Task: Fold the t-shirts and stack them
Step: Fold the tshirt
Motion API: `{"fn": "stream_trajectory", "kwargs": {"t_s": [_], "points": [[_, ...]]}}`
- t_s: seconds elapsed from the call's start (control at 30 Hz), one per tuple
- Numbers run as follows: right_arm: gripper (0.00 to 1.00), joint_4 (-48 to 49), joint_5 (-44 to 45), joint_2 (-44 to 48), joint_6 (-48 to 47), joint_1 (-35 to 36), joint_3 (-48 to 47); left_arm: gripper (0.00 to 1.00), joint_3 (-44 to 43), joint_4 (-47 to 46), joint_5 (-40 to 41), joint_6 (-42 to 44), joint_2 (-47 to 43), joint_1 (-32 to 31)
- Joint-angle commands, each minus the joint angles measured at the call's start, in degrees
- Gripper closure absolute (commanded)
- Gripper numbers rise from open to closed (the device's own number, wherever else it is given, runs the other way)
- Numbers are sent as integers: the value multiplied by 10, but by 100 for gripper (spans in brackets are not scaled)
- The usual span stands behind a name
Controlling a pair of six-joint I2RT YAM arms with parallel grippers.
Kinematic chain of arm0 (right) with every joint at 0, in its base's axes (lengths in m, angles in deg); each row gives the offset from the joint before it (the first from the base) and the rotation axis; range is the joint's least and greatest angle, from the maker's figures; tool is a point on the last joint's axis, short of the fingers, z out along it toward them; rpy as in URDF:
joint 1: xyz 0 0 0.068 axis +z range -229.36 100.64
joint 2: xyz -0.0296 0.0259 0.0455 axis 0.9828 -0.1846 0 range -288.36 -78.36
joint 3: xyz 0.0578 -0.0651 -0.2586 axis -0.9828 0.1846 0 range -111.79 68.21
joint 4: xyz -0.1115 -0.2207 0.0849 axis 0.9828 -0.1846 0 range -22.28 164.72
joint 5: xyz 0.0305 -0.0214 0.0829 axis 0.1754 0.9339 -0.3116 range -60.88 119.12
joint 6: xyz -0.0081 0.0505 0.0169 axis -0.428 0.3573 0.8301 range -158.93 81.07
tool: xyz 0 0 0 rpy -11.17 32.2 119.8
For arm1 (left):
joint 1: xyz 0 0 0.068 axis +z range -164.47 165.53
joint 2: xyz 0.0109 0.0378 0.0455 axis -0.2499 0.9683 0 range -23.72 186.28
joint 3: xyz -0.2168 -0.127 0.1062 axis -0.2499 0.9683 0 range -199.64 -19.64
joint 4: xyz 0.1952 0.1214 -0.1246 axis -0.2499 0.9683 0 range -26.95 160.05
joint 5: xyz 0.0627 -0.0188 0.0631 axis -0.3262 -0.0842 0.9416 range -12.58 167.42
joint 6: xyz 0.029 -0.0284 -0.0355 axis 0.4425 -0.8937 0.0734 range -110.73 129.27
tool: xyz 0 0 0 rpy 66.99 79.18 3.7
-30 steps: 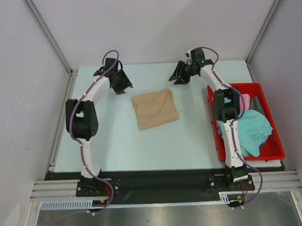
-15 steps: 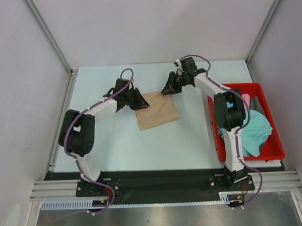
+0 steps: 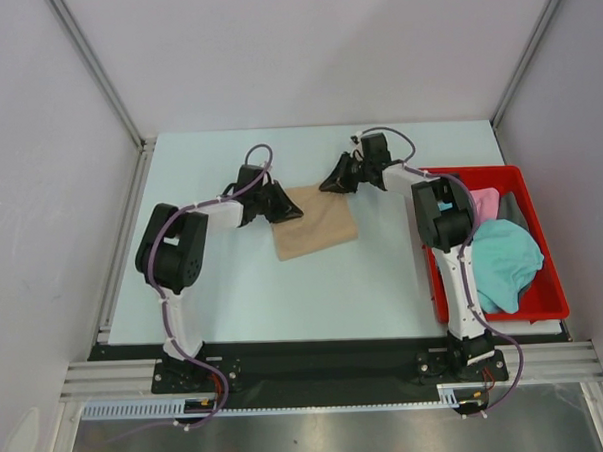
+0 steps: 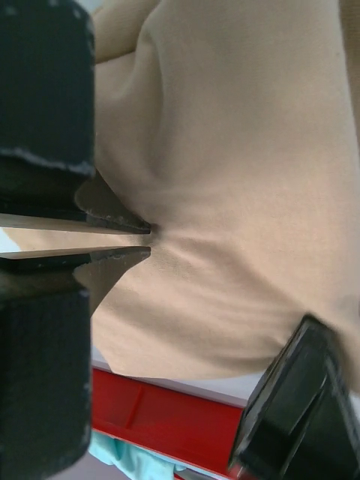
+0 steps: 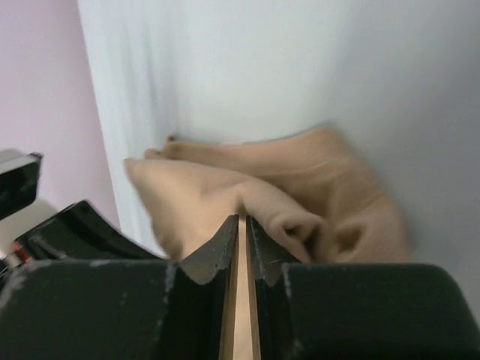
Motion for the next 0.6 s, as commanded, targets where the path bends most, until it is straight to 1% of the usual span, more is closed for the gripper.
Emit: {"fn": "stream_trajectory", "kwargs": {"t_s": [0.0,0.1,0.27,0.33,0.5,0.57], "points": [[87,73,5,-52,28,-17,-34,85,-18,-44,-12,3,10,10],[84,91,5,-71,41,-24,-50,85,-29,-54,-14,16,20,25],[77,67,11,-99,47,-28,-91,85,-47,-65,-29,10,58,69],[75,63,16,-112,53,-29,-102,84,-68,-54,-30,10,82,80],[75,64,21,-143,85,-37,-124,84,-140,-7,-33,17,135,108],[74,68,19,-156,94,-40,-132,84,-152,-1,-34,17,148,117]]}}
